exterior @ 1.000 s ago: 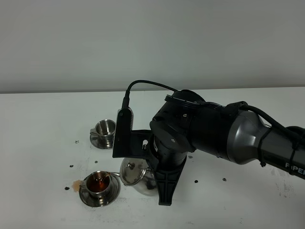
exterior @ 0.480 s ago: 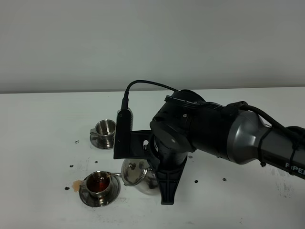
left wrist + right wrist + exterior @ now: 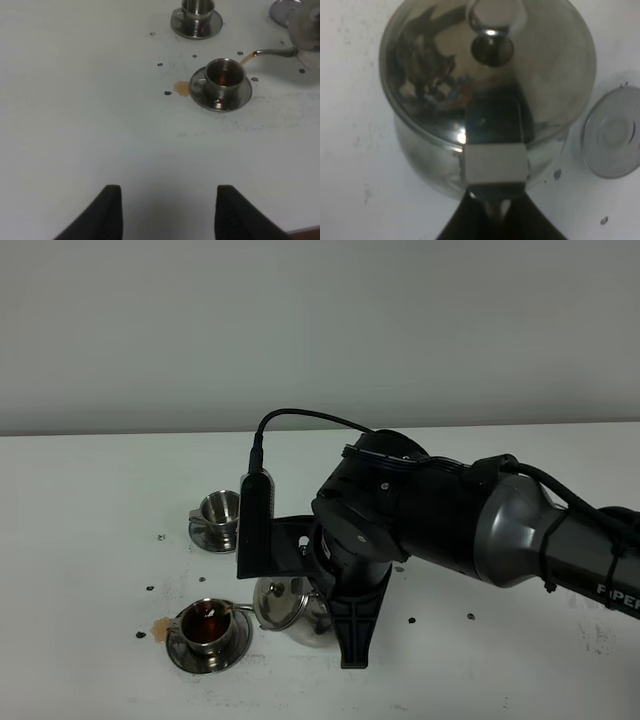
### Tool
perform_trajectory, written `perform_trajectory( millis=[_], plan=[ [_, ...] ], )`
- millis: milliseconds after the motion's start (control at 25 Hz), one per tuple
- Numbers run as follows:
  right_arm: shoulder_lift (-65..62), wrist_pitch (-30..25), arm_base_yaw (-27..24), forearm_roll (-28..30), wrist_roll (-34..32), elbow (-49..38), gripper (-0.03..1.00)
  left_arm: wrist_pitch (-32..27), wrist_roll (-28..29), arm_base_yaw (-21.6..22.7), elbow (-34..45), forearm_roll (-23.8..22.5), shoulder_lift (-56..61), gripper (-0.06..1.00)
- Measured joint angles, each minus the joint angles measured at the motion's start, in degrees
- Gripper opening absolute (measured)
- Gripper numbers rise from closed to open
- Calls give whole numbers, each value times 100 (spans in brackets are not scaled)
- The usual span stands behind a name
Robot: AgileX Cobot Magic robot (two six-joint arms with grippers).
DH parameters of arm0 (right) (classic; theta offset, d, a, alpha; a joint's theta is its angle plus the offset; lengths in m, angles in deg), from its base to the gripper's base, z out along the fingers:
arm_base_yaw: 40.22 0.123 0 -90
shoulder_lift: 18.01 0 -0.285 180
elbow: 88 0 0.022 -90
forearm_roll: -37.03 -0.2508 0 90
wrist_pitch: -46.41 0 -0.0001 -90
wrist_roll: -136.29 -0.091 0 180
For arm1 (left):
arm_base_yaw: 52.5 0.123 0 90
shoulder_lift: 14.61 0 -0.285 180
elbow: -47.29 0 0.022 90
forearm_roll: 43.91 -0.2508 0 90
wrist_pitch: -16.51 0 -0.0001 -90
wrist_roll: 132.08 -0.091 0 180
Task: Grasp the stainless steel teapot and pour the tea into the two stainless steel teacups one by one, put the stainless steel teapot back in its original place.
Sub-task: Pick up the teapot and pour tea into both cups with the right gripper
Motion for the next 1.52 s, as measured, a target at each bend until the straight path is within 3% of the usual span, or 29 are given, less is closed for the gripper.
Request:
perform_trajectory(
  millis=[1520],
  plan=[
    [0, 245, 175, 258, 130, 0, 9, 0, 6, 0, 0, 0, 0, 48]
  ],
)
